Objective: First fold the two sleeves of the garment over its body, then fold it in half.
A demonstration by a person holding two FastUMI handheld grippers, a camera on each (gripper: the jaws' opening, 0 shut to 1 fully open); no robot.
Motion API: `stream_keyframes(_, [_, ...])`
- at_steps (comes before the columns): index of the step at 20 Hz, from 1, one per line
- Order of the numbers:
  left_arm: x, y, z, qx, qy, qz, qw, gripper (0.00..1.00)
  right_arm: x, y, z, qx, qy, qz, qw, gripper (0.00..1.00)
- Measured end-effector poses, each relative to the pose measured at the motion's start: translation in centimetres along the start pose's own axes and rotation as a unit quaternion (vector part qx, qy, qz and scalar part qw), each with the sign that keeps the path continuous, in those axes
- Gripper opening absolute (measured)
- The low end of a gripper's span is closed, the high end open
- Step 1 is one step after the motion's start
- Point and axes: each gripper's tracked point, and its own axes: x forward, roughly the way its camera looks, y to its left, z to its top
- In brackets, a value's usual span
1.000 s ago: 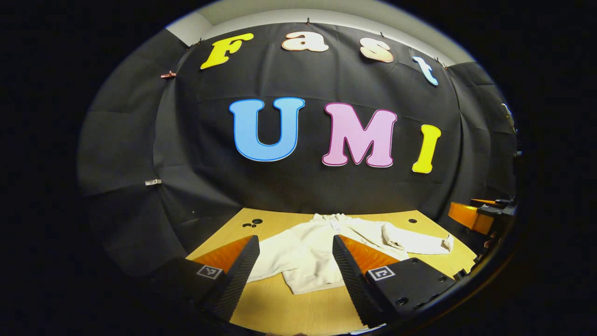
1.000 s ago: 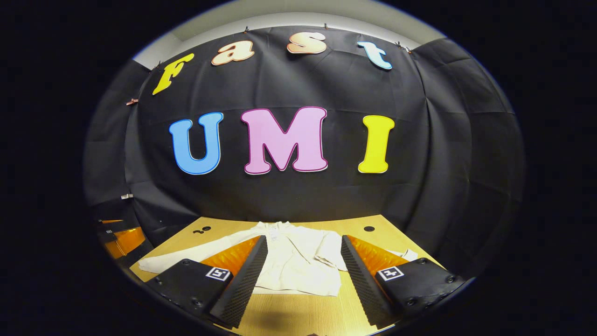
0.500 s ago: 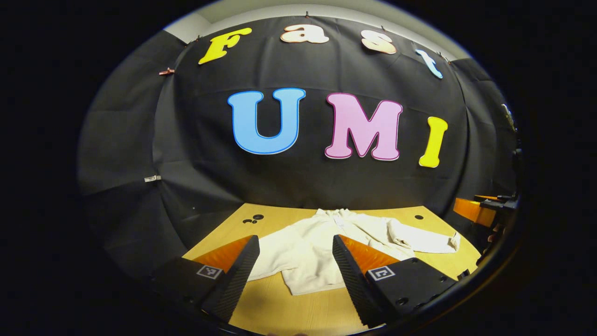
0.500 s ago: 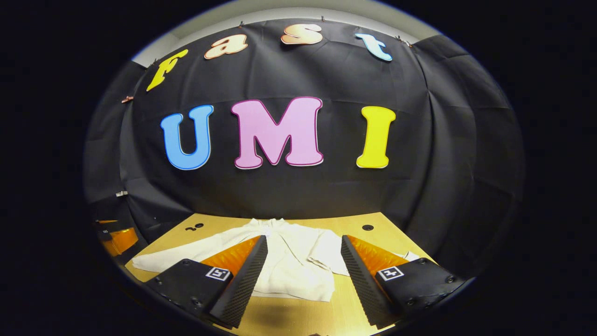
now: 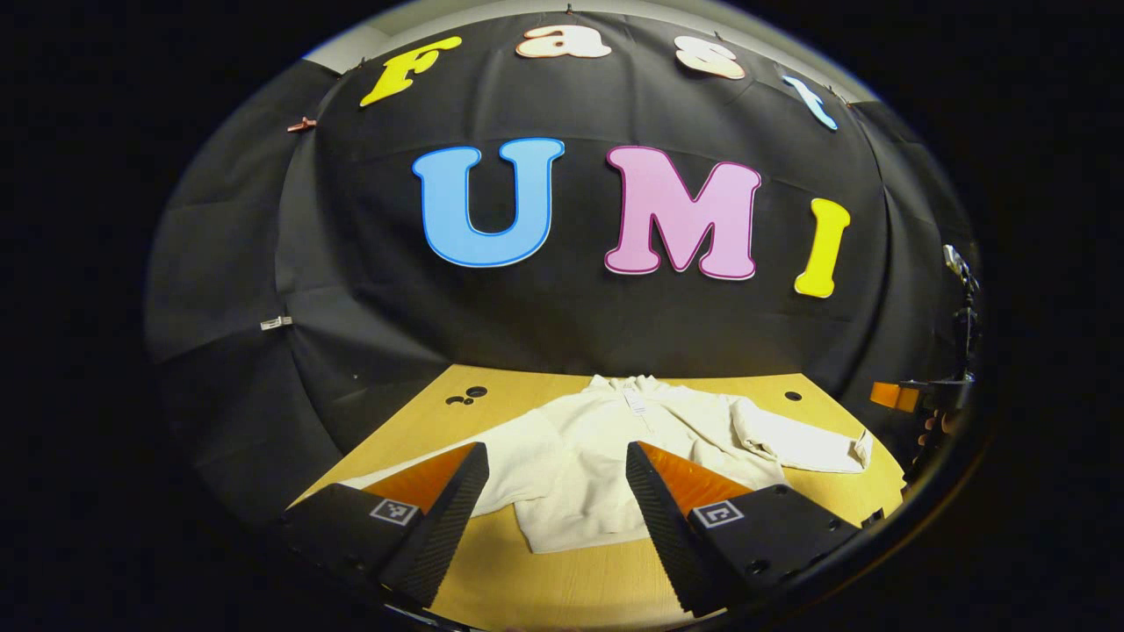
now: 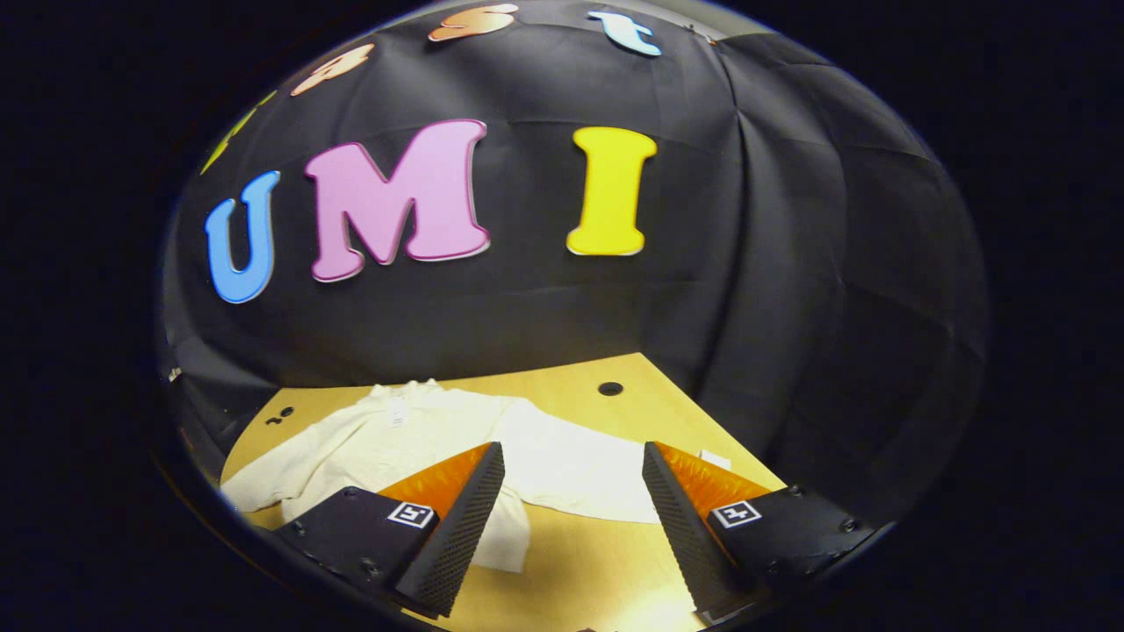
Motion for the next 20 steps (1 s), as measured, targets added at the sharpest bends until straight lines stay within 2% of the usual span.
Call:
stream_keyframes(5, [2.0,-0.1,-0.8,-0.014,0.019,0.015,1.000,0.98,4.5,-6.9,-3.1,-0.010,0.059,-0.060,0.996,0.98])
stream_keyframes(11, [4.0,-0.1,-1.7,-0.014,0.037,0.035,0.999,0.98,9.2,-12.7,-7.5,-0.008,0.129,-0.099,0.987,0.98])
stream_keyframes(15, [4.8,0.0,-2.6,-0.022,0.060,0.037,0.997,0.98,11.4,-14.3,-10.5,-0.009,0.166,-0.100,0.981,0.98])
stream_keyframes(20, [5.2,2.3,-2.7,-0.015,0.069,0.068,0.995,0.97,13.1,-16.1,-15.0,0.016,0.225,-0.106,0.969,0.98])
